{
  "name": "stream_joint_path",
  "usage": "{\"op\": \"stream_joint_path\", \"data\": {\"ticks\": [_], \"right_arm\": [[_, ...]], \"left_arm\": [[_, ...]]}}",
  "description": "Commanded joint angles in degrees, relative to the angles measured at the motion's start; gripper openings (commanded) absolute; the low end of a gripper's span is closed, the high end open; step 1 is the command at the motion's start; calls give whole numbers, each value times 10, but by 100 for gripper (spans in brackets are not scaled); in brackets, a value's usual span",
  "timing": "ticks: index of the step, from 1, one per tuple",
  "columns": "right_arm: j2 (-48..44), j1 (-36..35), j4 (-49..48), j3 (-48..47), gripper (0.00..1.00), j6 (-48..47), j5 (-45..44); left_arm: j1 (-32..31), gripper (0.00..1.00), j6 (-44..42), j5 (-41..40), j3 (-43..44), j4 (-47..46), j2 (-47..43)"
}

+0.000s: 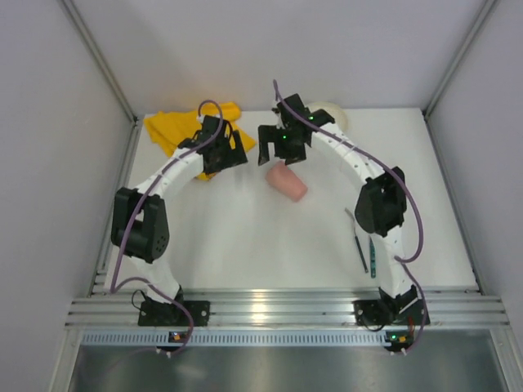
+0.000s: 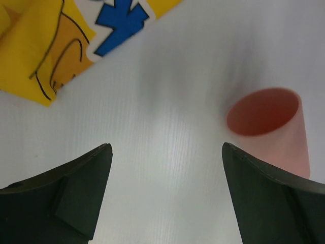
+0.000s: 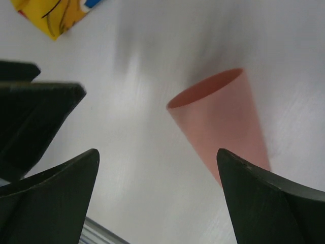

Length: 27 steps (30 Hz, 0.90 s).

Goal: Set the dinner table for one person

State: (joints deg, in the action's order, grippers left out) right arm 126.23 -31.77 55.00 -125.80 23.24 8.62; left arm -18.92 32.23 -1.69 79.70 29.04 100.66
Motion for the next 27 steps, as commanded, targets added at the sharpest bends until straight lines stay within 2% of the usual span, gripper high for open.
{"op": "stream_joint_path", "data": {"ticks": [1,4,8,15,24,27], "right_arm": [[-38,-41,-79,117,100,25,127],[-50,-42,-230,218,100,120,212],[0,-43,-238,197,100,145,250],[31,-16,-232,167,100,139,171],[-20,138,-170,209,100,122,-14],[-46,181,-147,215,100,101,-28]], "left_arm": [[17,94,-16,-95,84,18,38],[29,93,-16,-103,132,32,74],[42,93,-23,-109,136,32,84],[78,92,-34,-101,133,32,96],[44,92,-58,-67,251,23,211],[30,93,-64,-65,297,22,257]]}}
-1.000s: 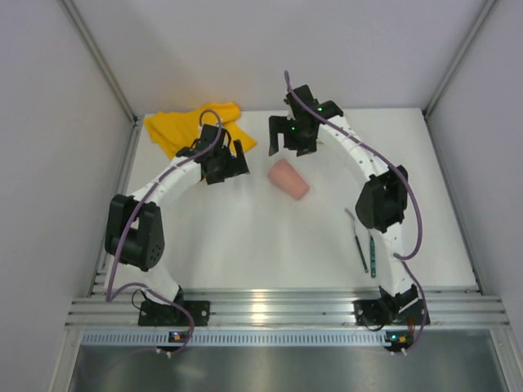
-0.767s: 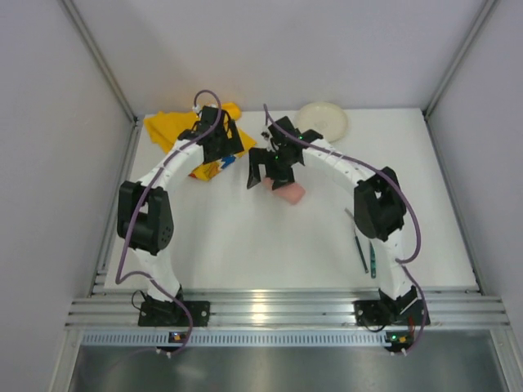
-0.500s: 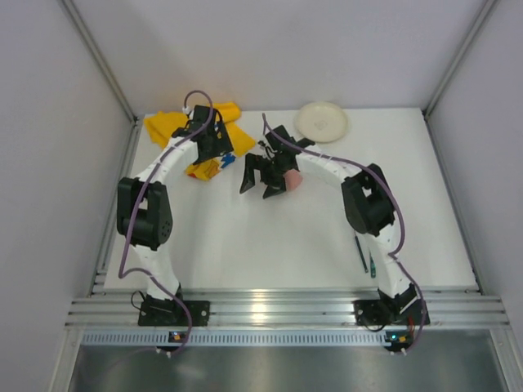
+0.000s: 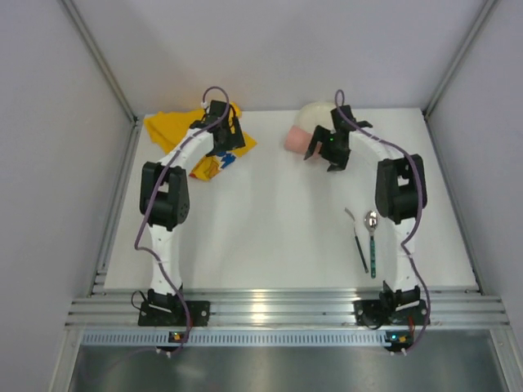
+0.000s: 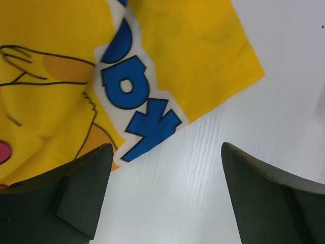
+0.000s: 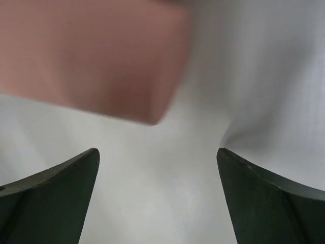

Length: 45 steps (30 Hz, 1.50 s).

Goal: Set the dinner table for one person

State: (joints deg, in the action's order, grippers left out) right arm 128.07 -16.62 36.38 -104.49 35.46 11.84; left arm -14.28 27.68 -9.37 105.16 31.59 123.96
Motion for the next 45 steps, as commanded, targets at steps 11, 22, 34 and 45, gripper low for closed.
{"op": "stream_joint_path", "data": {"ticks": [11,22,34,45], "right_arm": [[-239,40,34,193,100,-23,-24],[-266,39,52,202,100,-27,-9],[-275,-2,41,214,100,-14,0],[-288,-53,-25,292,100,29,27]], "left_arm": [[-42,97,-42,-20,132,14,176],[-40,10,-62,-57,160,58,213],[-123,0,-149,-4,-40,80,-16],[-282,12,2,90,-152,126,-150]]}}
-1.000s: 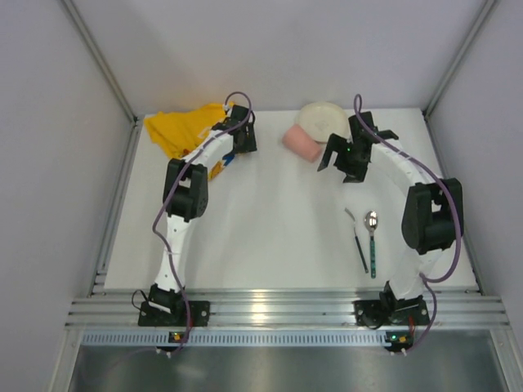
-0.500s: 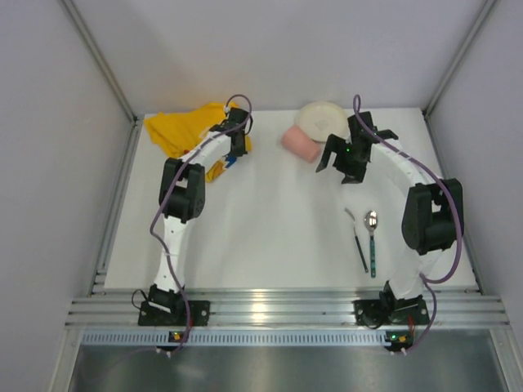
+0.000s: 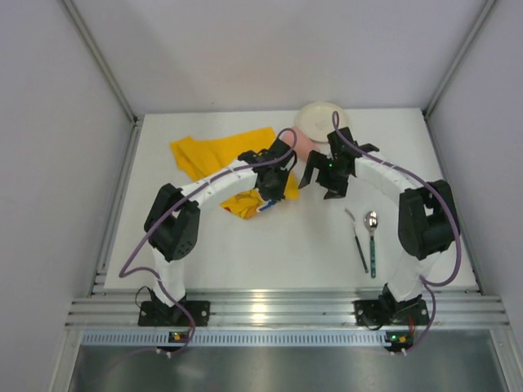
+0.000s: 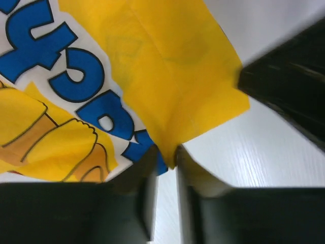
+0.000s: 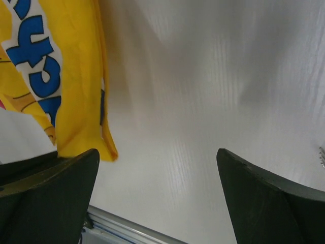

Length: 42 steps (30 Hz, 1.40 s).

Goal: Set the dinner table for one person

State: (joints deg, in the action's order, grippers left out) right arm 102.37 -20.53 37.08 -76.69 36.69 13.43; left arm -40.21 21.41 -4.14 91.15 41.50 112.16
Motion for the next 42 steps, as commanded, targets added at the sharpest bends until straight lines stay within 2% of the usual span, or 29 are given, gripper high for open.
{"op": "stream_joint_path", "data": {"ticks": [1,2,3,4,7,9,13,16,20,21,23,26,29,30,37,42], "right_arm": [[-34,-20,-36,21,100,22,12],[-39,-21,-46,28,100,24,14],[-42,-22,-54,36,100,27,20],[-45,-26,-69,52,100,34,25],[-46,-33,-85,68,100,40,34],[-41,-35,-86,70,100,40,37],[-38,-40,-90,77,100,31,39],[-36,-43,-94,83,99,23,43],[-28,-45,-95,80,100,17,55],[-26,-45,-91,73,100,12,57],[-24,-45,-80,59,100,7,59],[-27,-45,-60,45,100,-8,57],[-37,-45,-45,43,100,-20,53],[-40,-45,-43,45,100,-22,52],[-57,-46,-24,67,100,-33,36],[-64,-45,-6,69,100,-39,10]], "left_arm": [[-30,28,70,39,-5,35,-34],[-38,42,70,36,-1,45,-37],[-51,63,71,19,3,65,-39],[-56,69,72,9,6,74,-50],[-58,78,93,-9,-14,80,-90],[-58,78,115,-27,-26,82,-113],[-43,77,164,-142,-70,107,-179],[14,75,178,-169,-126,111,-220],[112,70,173,-164,-206,59,-265],[153,69,174,-163,-234,47,-276],[211,63,191,-157,-271,19,-285],[278,58,217,-127,-307,-18,-288],[312,53,212,-96,-348,-78,-284],[316,51,205,-70,-353,-119,-281],[319,50,196,-9,-362,-223,-224],[319,49,191,3,-345,-230,-164]]}}
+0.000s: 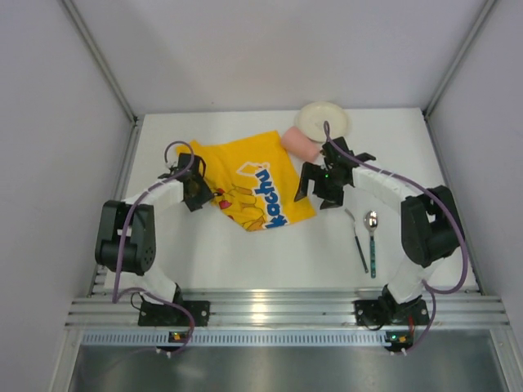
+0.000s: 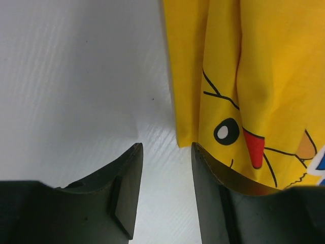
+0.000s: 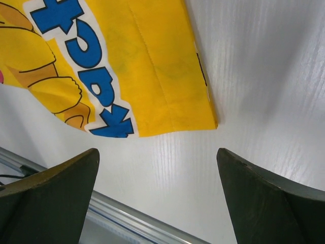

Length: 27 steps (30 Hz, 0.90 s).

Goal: Set the dinner table for one person

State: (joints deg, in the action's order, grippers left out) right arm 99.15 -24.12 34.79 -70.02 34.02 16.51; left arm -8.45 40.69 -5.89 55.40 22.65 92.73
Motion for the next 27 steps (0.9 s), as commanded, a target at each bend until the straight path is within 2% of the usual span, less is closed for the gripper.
{"op": "stream_joint_path", "data": {"ticks": [1,5,11,14,21,27], "right_arm": [[-33,-8,18,3,100,-12,-23],[-31,-4,23,8,100,-6,-33],[-27,-4,29,6,100,-1,-42],[-23,-4,34,1,100,1,-46],[-19,-3,42,-3,100,3,-58],[-7,-3,31,-18,100,3,-44]], "left_arm": [[1,48,-3,21,15,-44,38],[1,43,-5,26,13,-56,71],[2,41,-17,38,21,-67,100],[2,35,-25,42,27,-67,112],[2,0,-35,50,32,-71,132],[2,0,-50,40,49,-25,106]]}}
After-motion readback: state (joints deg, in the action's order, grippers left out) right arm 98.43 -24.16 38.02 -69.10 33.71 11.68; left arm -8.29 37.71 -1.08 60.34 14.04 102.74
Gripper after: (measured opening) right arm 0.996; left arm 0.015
